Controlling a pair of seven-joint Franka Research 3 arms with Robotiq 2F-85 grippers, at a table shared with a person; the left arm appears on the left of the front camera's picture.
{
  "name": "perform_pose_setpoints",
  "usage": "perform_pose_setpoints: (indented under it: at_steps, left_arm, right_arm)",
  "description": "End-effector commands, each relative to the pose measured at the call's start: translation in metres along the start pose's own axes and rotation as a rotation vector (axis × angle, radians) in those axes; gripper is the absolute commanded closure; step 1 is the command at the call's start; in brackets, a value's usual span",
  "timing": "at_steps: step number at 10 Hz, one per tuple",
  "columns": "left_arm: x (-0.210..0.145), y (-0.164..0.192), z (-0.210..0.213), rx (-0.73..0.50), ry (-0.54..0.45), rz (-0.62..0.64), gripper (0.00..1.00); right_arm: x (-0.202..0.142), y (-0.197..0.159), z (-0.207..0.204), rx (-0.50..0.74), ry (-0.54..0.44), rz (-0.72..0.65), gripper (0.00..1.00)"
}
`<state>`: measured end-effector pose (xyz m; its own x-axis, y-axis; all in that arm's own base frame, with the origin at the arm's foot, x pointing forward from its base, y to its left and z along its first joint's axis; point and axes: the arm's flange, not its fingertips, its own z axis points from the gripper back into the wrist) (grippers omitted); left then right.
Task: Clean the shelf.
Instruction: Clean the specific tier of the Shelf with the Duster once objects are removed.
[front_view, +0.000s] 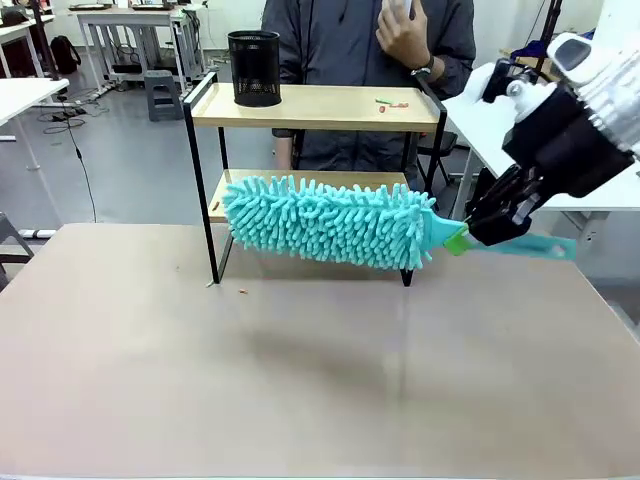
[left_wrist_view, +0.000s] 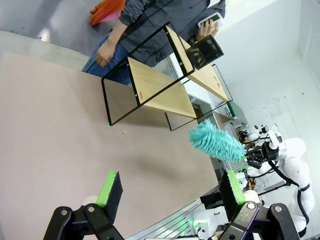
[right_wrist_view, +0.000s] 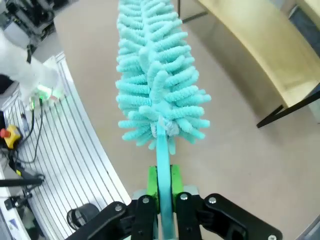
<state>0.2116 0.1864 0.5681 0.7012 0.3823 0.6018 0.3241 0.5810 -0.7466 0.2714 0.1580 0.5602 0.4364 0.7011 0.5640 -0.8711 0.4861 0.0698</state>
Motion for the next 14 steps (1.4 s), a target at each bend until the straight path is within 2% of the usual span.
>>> perform_pose_setpoints:
  at_steps: [1,3,4,6,9,12,14]
  left_arm:
    - [0.001,-0.002,-0.003,-0.012,-0.008,-0.017,0.0]
    - [0.001,-0.002,-0.003,-0.012,-0.008,-0.017,0.0]
    - [0.001,-0.002,-0.003,-0.012,-0.008,-0.017,0.0]
    - [0.001,-0.002,-0.003,-0.012,-0.008,-0.017,0.0]
    - [0.001,-0.002,-0.003,-0.012,-0.008,-0.017,0.0]
    - [0.001,-0.002,-0.003,-0.012,-0.008,-0.017,0.0]
    - [0.001,-0.002,-0.003,-0.012,-0.008,-0.017,0.0]
  right_arm:
    - [0.002,0.004,-0.002,0.011,0.041,0.026,0.87]
    - [0.0,0.0,-0.001,-0.002,0.002,0.001,0.87]
    - [-0.002,-0.005,-0.004,-0.027,0.033,-0.041,0.87]
    - [0.006,-0.014,-0.01,-0.127,-0.004,-0.128,0.87]
    - [0.048,-0.041,-0.049,-0.269,-0.024,-0.198,0.87]
    - [0.082,-0.061,-0.087,-0.297,0.01,-0.217,0.87]
    - [0.101,-0.065,-0.108,-0.321,-0.038,-0.241,0.87]
